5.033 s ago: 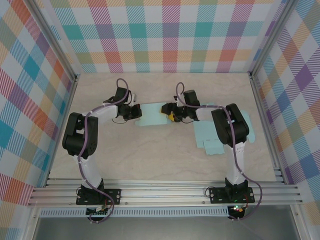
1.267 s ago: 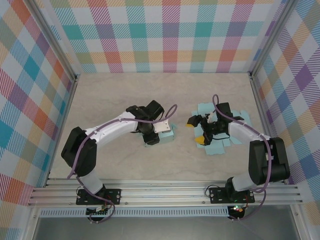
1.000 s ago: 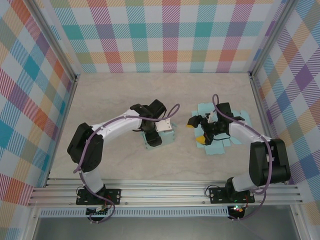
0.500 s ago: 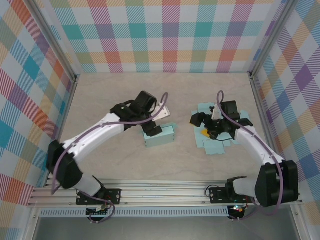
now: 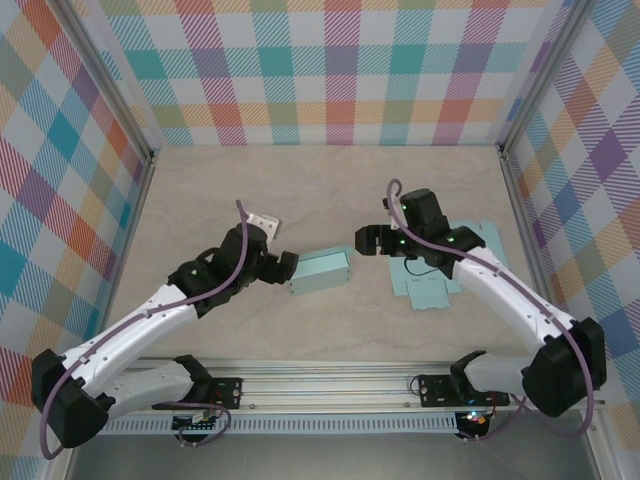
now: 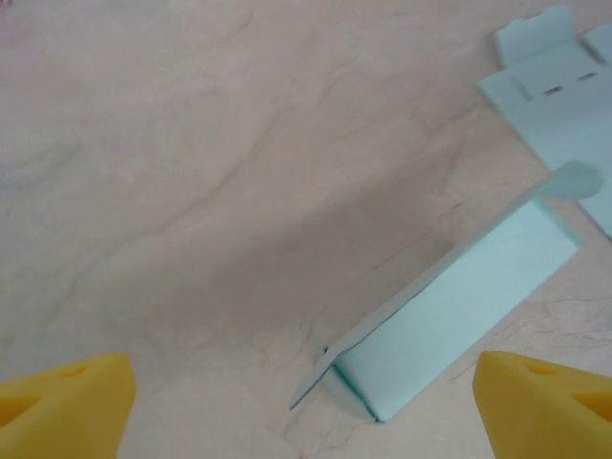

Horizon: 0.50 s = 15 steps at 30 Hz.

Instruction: Fold the paper box

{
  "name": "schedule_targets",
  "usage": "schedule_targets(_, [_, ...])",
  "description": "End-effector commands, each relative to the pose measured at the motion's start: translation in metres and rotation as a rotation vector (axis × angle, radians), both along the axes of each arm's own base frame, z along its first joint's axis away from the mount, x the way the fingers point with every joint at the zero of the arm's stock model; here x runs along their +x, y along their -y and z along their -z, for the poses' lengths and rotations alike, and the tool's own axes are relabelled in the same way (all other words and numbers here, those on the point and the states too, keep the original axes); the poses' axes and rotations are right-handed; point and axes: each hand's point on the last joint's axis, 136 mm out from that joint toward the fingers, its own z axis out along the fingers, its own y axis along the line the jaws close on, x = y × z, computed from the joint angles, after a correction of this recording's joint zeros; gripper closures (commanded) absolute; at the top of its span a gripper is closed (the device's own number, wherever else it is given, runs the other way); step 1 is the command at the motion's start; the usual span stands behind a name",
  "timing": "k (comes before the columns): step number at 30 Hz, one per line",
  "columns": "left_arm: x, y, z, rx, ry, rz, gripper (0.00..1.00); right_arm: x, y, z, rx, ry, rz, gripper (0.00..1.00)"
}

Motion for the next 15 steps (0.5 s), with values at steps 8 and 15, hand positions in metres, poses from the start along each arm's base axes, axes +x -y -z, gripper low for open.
schedule_targets(8, [0.018,0.0,0.038,-0.073,-0.083,-0.185,0.09,0.02,-0.022,0.007,-0.14,0.075,-0.083,0.21])
schedule_targets(15, [0.02,-0.004,0.058,-0.009,-0.119,-0.193,0.15,0.02,-0.027,0.011,-0.137,0.069,-0.112,0.22])
